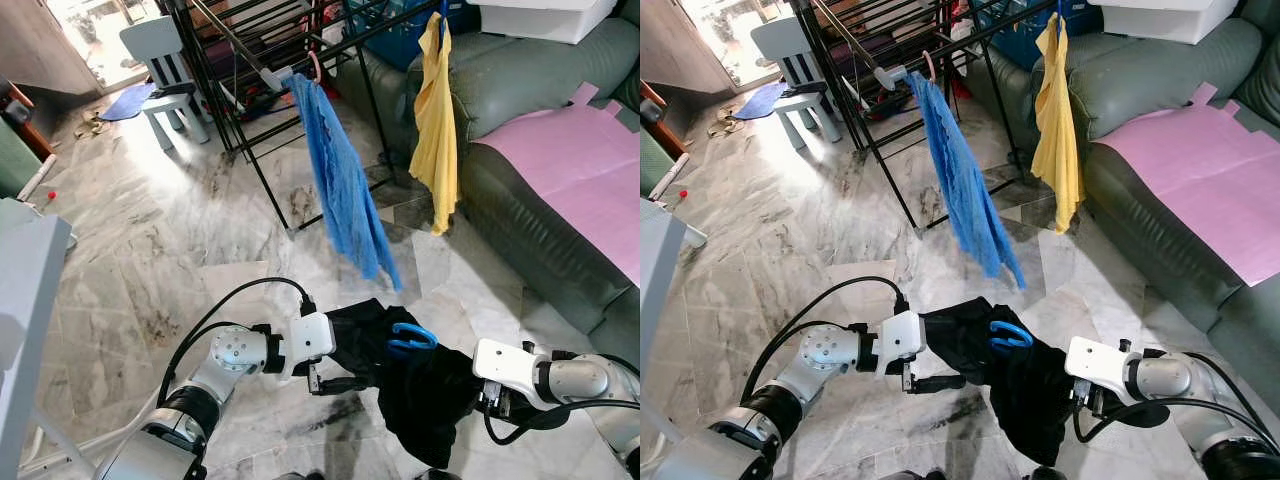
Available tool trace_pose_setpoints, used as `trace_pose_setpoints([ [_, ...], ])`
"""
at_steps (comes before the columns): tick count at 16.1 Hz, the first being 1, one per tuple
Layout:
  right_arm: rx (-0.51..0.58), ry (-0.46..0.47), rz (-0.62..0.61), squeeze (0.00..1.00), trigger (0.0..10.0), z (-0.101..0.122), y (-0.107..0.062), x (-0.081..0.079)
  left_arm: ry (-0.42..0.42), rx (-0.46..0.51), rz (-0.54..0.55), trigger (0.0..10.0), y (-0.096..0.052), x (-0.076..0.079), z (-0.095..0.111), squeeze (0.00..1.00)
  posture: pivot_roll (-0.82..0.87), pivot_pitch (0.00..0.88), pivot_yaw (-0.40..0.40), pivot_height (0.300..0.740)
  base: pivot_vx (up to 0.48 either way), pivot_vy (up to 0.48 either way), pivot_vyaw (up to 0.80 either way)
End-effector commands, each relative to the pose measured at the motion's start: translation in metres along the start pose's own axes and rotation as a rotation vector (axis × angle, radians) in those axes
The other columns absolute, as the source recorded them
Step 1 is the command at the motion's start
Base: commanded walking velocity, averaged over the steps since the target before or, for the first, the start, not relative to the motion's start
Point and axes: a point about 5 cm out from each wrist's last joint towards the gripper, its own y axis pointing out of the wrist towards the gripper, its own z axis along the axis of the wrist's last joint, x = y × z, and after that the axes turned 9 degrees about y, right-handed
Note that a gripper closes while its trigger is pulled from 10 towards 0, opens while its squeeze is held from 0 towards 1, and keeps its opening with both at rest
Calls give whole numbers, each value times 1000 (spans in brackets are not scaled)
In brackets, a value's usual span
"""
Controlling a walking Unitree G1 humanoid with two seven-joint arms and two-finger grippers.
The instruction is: Hang hanger
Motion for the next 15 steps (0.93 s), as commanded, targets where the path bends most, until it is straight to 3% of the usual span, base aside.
trace_pose_setpoints([
  [1, 27, -17, 7, 0, 0, 7, 2, 0, -20, -13, 5, 10000, -6, 2, -5, 1000, -237, 91, 217, 740, 0, 0, 0],
  [10, 27, -17, 7, 0, 0, 7, 2, 0, -20, -13, 5, 10000, -6, 2, -5, 1000, -237, 91, 217, 740, 0, 0, 0],
  [11, 228, 299, -265, 0, 0, 20, 29, -5, -227, -19, 371, 10000, -12, -15, -14, 1000, -242, 36, 188, 740, 0, 0, 0],
  [13, 331, 882, -596, 0, 0, 23, 60, -26, -554, -107, 876, 10000, -25, -27, -36, 1000, -245, 33, 186, 740, 0, 0, 0],
  [15, 330, 882, -602, 0, 0, 23, 60, -24, -549, -125, 904, 10000, -28, -29, -37, 1000, -244, 33, 181, 740, 0, 0, 0],
])
